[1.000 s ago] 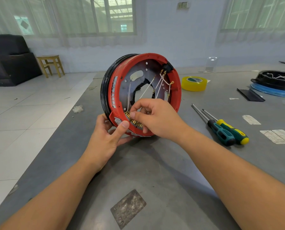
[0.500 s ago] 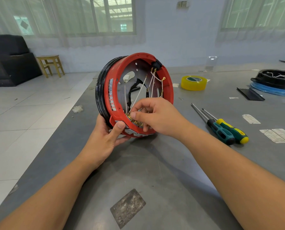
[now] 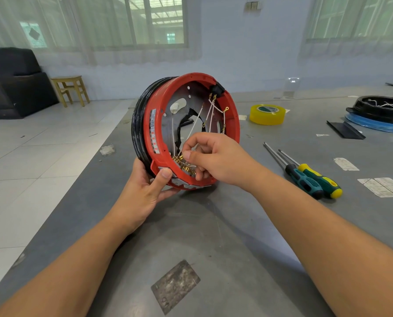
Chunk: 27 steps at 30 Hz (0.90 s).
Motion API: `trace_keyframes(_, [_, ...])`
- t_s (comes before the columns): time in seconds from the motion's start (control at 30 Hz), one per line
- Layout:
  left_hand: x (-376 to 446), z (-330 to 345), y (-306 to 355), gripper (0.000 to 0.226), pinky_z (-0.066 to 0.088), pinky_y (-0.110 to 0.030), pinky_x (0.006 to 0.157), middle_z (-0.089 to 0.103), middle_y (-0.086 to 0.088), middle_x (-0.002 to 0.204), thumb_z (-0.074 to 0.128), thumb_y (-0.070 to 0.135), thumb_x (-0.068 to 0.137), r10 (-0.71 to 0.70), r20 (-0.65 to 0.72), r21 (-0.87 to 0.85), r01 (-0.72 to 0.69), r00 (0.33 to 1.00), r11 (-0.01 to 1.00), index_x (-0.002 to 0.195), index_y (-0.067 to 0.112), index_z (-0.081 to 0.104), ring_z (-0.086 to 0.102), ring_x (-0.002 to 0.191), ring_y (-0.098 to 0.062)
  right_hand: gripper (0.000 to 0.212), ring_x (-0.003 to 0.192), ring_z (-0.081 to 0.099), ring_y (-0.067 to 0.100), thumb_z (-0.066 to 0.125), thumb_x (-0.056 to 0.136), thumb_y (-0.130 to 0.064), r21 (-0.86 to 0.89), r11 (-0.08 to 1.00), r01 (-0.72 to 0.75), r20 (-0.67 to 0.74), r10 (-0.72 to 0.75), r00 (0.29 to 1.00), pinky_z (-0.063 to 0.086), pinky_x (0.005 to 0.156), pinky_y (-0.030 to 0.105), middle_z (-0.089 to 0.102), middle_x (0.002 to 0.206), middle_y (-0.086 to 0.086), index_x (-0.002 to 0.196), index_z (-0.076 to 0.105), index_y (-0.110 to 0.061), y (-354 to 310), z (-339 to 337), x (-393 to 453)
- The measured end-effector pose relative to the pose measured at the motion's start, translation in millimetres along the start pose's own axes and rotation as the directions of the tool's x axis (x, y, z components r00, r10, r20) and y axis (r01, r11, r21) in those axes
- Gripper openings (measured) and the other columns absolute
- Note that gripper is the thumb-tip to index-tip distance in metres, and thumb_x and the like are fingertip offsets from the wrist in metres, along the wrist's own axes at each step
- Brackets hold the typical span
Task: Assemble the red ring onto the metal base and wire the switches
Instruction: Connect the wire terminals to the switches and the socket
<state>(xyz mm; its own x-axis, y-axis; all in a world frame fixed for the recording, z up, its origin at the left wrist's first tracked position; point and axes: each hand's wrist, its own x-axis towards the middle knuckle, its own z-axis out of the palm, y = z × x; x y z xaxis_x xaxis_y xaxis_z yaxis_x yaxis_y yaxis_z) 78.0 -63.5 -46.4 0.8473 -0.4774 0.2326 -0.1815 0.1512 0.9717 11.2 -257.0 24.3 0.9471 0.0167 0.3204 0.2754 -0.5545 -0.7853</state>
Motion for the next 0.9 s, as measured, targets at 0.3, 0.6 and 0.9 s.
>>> trace_keyframes(0.3, [-1.6, 1.7, 2.7, 0.107, 0.063, -0.043, 0.090, 0.065, 0.002, 0.140, 0.086, 0.075, 0.062, 0.017, 0.017, -0.013, -0.017, 1.000, 1.000, 0.144, 0.026, 0.039, 0.069, 0.125, -0.025, 0.009, 0.059, 0.069, 0.016, 0.063, 0.101, -0.027, -0.081, 0.997, 0.013, 0.044, -0.009, 0.999, 0.057, 0.062, 0.027, 0.070, 0.063, 0.003, 0.095, 0.069, -0.028, -0.3, -4.0, 1.1])
trace_keyframes(0.6, [-1.7, 0.1, 2.0, 0.099, 0.063, -0.043, 0.092, 0.068, 0.010, 0.135, 0.085, 0.075, 0.063, 0.022, 0.026, -0.009, -0.022, 0.999, 1.000, 0.142, 0.033, 0.041, 0.068, 0.126, -0.023, 0.009, 0.057, 0.066, 0.008, 0.065, 0.101, -0.027, -0.034, 0.999, -0.023, 0.072, 0.025, 0.997, 0.058, 0.063, 0.027, 0.066, 0.060, -0.012, 0.099, 0.072, -0.022, 1.2, -5.0, 1.6])
trace_keyframes(0.9, [-2.6, -0.9, -1.4, 0.093, 0.063, -0.042, 0.092, 0.067, 0.008, 0.135, 0.085, 0.074, 0.065, 0.028, 0.029, -0.007, -0.028, 0.999, 1.000, 0.138, 0.036, 0.043, 0.068, 0.127, -0.025, 0.007, 0.061, 0.068, 0.012, 0.070, 0.097, -0.028, -0.048, 0.999, -0.023, 0.105, 0.028, 0.994, 0.059, 0.070, 0.030, 0.070, 0.072, 0.003, 0.098, 0.075, -0.023, -4.3, -4.7, 0.5])
